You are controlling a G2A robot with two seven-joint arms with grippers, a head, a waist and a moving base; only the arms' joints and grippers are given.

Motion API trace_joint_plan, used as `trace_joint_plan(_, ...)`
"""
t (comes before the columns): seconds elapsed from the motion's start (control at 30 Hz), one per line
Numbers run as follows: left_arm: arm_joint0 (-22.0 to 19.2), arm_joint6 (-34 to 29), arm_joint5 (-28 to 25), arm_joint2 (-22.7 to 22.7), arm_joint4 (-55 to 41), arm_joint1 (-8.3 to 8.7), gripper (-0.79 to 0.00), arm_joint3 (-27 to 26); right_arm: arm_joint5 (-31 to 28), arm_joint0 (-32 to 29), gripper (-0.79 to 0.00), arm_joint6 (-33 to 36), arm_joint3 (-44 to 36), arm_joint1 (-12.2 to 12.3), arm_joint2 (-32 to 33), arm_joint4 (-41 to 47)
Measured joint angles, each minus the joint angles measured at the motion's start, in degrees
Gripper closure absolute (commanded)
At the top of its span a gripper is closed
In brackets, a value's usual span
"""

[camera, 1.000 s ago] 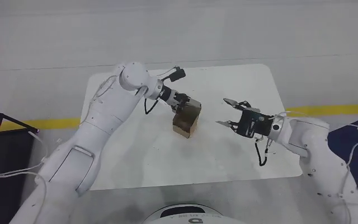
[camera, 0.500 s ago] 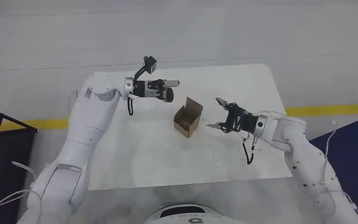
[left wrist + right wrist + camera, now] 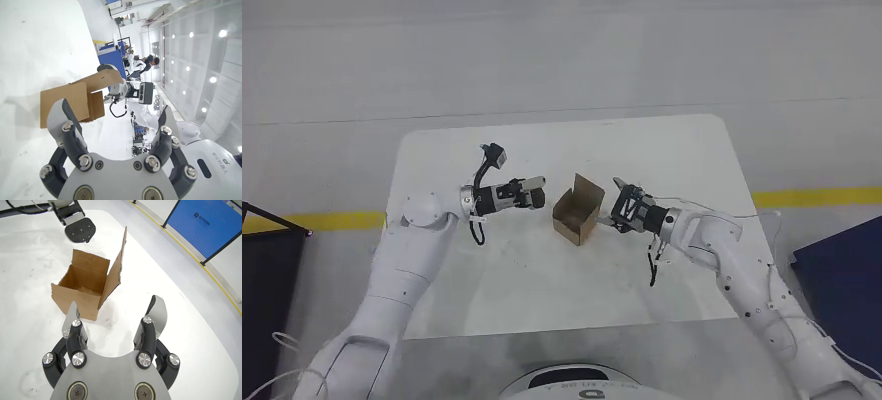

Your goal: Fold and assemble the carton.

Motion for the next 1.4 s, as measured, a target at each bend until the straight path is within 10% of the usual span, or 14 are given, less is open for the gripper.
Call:
trace_joint_plan(0.43, 1.9, -0.3, -2.5, 0.9, -5.4, -0.05, -0.785, 2.5, 6.1, 11.5, -0.65, 2.4, 10.0, -3.5, -6.3, 2.1)
trace_joint_plan(0.7, 3.4, 1.6, -2.8, 1.6, -16.4, -1.04, -0.785, 2.6, 5.6, 6.1, -0.637, 3.1, 4.2, -2.2, 0.4, 7.1)
trace_joint_plan(0.97, 1.6, 1.6, -2.8, 4.6, -16.9, -2.02, -0.785, 5.7, 4.3, -0.8, -0.311, 14.2, -6.1, -1.0, 5.2, 13.3)
trace_joint_plan(1.4, 1.5, -0.4, -5.4, 6.4, -23.2, -3.31, -0.785, 5.8, 10.2, -1.8, -0.379, 26.7, -8.4, -1.8, 2.8, 24.2)
